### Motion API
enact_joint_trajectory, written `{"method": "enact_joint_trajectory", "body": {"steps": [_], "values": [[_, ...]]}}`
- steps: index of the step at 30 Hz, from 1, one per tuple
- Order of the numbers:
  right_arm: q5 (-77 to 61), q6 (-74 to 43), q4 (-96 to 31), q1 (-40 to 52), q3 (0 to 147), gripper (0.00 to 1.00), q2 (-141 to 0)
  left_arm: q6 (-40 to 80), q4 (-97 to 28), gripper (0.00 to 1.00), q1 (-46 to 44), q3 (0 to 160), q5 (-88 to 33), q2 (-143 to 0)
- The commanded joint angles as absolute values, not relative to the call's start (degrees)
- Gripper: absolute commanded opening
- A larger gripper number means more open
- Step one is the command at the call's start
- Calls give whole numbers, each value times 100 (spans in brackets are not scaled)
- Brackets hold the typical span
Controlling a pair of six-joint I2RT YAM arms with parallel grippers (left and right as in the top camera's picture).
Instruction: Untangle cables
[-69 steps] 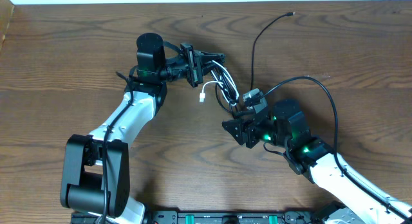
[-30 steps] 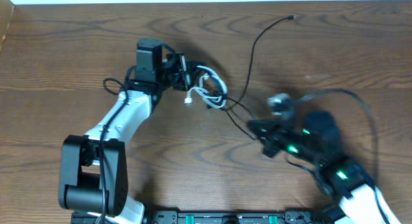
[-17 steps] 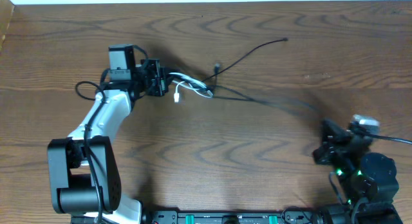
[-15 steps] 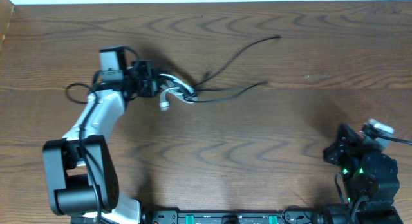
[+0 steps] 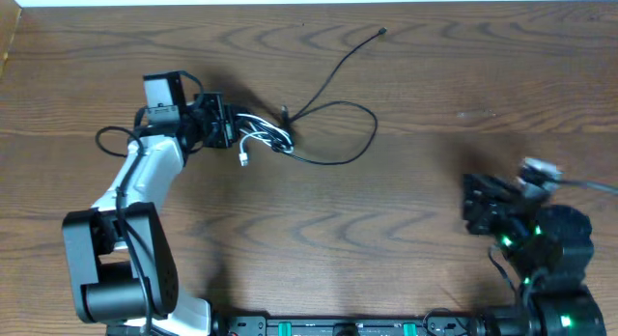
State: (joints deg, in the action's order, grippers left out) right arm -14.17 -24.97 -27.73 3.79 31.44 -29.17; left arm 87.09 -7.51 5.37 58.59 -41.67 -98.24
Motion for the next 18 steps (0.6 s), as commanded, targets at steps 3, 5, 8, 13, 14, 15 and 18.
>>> {"method": "enact_joint_trajectory", "body": {"steps": [3, 5, 8, 13, 14, 15, 18], "values": [[-3935, -1376, -1695, 882, 3203, 60, -4106, 8858, -1094, 7, 113, 5946, -4456, -9719], [-3938, -1179, -1275, 1133, 3203, 62, -4644, 8864, -1166, 8, 19, 5946, -4458, -9719], [-3911, -1138, -252, 1747, 3205, 59, -5802, 8860, -1264, 8, -36, 5946, -4462, -9719], [-3505, -1122, 701, 2346, 3223, 59, -6901, 8851, -1284, 8, -36, 5946, -4595, -9719], [-3262, -1098, 867, 2493, 3227, 62, -7109, 8851, -1284, 8, -36, 5946, -4626, -9719], [-3000, -1063, 950, 2598, 3227, 63, -7236, 8851, -1284, 8, -36, 5946, -4659, -9719], [-2521, -991, 1122, 2860, 3227, 65, -7518, 8851, -1286, 8, -36, 5946, -4762, -9719]]}}
